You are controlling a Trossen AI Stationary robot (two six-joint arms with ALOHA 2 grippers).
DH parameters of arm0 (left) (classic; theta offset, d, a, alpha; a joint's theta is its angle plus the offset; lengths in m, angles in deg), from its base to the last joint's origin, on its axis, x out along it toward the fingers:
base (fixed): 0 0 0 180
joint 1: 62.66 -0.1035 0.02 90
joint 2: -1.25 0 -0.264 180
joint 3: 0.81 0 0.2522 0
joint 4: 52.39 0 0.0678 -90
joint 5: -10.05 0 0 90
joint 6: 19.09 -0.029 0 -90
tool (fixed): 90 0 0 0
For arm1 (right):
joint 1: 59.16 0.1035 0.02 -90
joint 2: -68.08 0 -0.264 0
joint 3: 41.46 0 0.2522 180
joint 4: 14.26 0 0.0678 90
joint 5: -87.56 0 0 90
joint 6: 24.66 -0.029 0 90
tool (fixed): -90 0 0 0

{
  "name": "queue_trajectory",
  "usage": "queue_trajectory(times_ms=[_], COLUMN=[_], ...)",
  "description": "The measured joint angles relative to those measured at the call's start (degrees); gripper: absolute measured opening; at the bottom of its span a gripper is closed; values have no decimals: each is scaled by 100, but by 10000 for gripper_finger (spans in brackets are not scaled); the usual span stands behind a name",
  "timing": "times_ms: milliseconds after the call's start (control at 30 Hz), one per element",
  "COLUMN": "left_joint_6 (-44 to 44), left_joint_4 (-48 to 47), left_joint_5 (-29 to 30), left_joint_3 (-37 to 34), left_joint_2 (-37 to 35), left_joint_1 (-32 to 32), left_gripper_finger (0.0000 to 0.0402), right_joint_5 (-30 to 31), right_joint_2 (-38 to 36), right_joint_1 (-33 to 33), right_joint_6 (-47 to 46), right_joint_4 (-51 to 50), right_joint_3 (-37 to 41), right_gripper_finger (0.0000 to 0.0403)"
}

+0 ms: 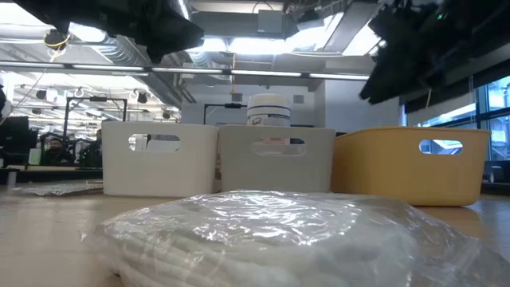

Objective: Pick & Place Travel size toiletries
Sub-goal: Adjust the yellow bin on the table, then put the white band-aid into the white bin

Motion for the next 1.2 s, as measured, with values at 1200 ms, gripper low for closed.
queue_trajectory(times_ms=[1200], left_joint_6=[834], left_joint_4=[-1279], left_joint_5=[-408], left_joint_3=[2], left_joint_2=[1], left_joint_1=[-2], left_gripper_finger=[130], right_joint_5=[-2790], right_joint_2=[904], right_joint_1=[640], right_joint_6=[-2552], right_joint_4=[-1443], right_joint_3=[307], right_gripper_finger=[1])
